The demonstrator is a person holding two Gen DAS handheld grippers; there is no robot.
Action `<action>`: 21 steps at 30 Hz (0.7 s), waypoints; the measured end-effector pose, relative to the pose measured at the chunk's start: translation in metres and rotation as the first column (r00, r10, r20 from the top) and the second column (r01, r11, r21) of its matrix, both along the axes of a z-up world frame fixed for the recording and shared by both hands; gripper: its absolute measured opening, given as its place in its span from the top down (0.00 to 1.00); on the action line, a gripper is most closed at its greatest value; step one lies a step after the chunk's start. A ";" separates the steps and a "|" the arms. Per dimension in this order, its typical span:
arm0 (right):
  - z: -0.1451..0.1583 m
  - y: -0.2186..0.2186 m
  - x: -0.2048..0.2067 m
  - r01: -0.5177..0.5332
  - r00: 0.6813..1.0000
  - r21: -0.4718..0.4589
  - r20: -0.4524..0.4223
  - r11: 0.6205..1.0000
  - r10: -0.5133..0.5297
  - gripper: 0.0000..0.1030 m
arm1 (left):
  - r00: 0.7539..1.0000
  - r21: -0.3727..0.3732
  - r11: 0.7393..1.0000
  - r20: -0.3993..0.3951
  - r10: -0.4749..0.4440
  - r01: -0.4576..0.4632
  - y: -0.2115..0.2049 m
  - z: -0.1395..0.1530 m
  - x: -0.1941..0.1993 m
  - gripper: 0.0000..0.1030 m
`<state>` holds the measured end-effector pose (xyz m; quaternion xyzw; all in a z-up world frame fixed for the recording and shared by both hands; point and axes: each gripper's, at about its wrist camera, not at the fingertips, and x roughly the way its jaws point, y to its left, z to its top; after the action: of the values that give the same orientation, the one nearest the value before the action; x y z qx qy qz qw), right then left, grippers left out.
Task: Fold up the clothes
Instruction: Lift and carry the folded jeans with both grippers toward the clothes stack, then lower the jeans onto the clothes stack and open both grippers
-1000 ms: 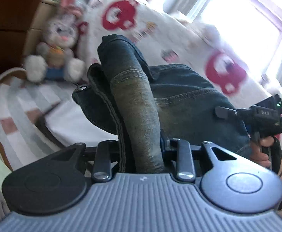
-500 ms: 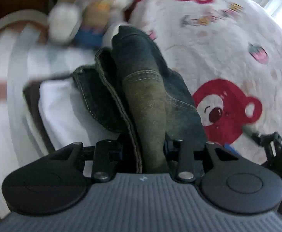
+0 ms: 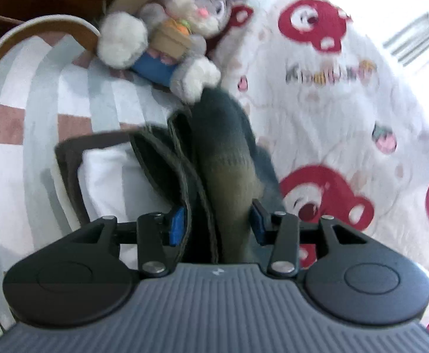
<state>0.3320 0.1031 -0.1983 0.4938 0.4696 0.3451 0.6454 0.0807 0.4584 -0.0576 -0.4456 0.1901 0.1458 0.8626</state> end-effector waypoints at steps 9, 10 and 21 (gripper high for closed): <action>0.016 0.011 -0.007 0.071 0.969 -0.086 0.241 0.994 -0.049 0.50 | 0.990 0.130 0.987 -0.113 -0.079 0.094 0.032 -0.016 0.075 0.62; 0.028 0.015 -0.009 0.063 0.947 -0.125 0.322 0.990 -0.020 0.58 | 0.988 0.187 0.975 -0.123 -0.094 0.116 0.030 -0.008 0.075 0.71; 0.096 0.054 0.033 0.004 0.818 -0.317 0.547 0.949 0.179 0.61 | 0.991 0.236 0.966 -0.104 -0.084 0.107 0.010 0.001 0.027 0.69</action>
<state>0.3651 0.1569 -0.1025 0.2407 0.3253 0.4300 0.8071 0.1074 0.4685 -0.0567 -0.3207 0.2322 0.1468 0.9065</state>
